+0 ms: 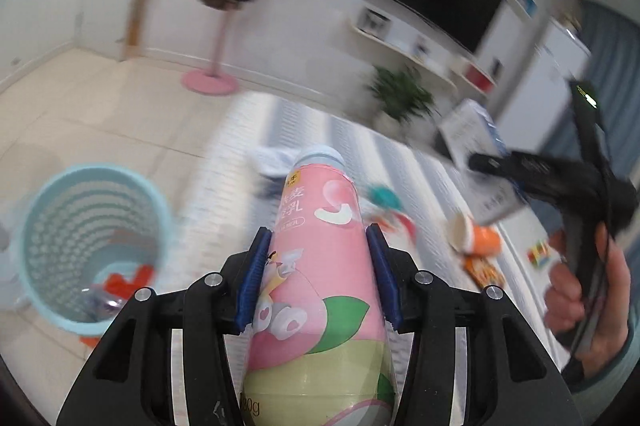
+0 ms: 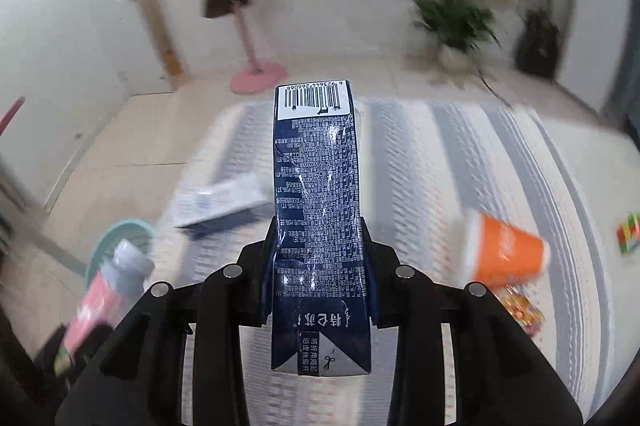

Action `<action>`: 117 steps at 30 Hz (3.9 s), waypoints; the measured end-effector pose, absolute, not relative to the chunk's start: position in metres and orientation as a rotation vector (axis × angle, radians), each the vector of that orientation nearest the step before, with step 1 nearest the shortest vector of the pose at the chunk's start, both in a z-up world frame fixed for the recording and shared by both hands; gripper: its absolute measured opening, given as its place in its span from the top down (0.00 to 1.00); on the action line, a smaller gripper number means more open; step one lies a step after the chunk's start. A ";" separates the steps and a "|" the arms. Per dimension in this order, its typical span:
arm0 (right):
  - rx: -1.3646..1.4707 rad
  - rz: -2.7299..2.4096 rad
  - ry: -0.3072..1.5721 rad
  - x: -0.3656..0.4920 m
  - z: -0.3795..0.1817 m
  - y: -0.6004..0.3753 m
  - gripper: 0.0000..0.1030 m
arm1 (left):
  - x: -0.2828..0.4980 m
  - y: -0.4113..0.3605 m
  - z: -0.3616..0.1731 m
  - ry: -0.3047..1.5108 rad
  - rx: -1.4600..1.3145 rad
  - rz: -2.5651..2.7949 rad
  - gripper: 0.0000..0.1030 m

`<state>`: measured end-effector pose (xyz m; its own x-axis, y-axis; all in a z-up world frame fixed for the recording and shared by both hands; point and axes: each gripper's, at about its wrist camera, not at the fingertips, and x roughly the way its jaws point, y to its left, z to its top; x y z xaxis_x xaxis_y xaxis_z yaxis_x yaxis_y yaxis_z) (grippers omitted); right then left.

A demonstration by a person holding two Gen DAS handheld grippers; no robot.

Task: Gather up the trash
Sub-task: 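Carry the pink bottle and blue carton to the basket and release both, then grasp the red-white paper cup with the left gripper while the right grasps the orange cup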

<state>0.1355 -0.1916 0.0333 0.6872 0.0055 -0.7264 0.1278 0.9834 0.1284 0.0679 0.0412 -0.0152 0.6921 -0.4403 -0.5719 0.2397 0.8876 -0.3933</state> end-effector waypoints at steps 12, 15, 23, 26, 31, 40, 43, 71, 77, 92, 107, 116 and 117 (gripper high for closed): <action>0.051 0.261 0.773 0.166 0.028 -0.005 0.69 | 0.094 0.185 -0.022 0.727 -0.441 -0.073 0.55; 0.059 0.331 0.817 0.179 0.013 0.029 0.69 | 0.105 0.204 -0.040 0.756 -0.469 -0.034 0.55; 0.084 0.351 0.964 0.208 -0.051 0.082 0.69 | 0.124 0.242 -0.090 0.860 -0.528 0.025 0.54; 0.085 0.327 0.999 0.215 -0.068 0.089 0.69 | 0.127 0.247 -0.100 0.871 -0.547 0.026 0.54; 0.140 0.329 1.032 0.224 -0.078 0.086 0.68 | 0.127 0.248 -0.094 0.858 -0.547 0.011 0.48; 0.173 0.361 1.003 0.207 -0.071 0.065 0.56 | 0.114 0.243 -0.077 0.826 -0.532 -0.002 0.44; 0.166 0.383 0.990 0.195 -0.064 0.058 0.56 | 0.107 0.235 -0.067 0.814 -0.530 -0.011 0.44; 0.191 -0.024 0.649 0.069 0.040 -0.311 0.56 | 0.133 -0.077 -0.029 0.879 -0.240 -0.431 0.39; 0.222 -0.111 0.683 0.059 -0.001 -0.370 0.56 | 0.156 -0.107 -0.076 0.991 -0.217 -0.419 0.39; 0.278 -0.184 0.792 0.057 -0.075 -0.407 0.35 | 0.173 -0.106 -0.109 1.013 -0.296 -0.386 0.39; 0.479 0.007 0.913 0.118 -0.096 -0.441 0.45 | 0.196 -0.109 -0.118 1.036 -0.381 -0.527 0.38; 0.370 0.137 0.943 0.077 -0.083 -0.377 0.45 | 0.165 -0.139 -0.110 1.164 -0.269 -0.867 0.42; 0.365 0.128 0.938 0.077 -0.081 -0.375 0.45 | 0.163 -0.136 -0.107 1.147 -0.261 -0.844 0.41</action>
